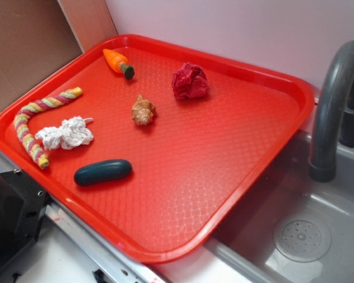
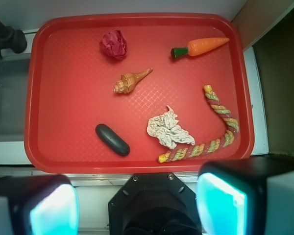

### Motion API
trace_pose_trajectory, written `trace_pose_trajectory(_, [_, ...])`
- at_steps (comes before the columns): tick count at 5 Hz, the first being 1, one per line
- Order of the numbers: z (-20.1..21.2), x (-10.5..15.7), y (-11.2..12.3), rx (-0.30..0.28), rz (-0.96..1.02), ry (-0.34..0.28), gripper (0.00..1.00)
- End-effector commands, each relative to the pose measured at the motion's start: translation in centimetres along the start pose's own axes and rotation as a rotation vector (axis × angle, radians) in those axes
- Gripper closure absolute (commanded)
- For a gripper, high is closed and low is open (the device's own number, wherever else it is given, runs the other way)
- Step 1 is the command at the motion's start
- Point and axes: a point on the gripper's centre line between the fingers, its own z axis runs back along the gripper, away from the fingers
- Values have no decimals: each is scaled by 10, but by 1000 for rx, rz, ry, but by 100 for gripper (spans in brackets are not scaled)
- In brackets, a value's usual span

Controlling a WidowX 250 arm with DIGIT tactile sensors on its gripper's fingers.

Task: Grab the carrot.

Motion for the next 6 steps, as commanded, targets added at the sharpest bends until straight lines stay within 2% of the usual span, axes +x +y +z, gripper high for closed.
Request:
trace_pose_trajectory(1, [0,0,0,0,0,0,0])
trace_pose_trajectory(2, [-12,27,21,7,172,-68,0])
trace_pose_trajectory(4, [-35,66,61,51,372,-138,0])
trace_pose_trajectory(6, [-80,106,92,142,556,-263,0])
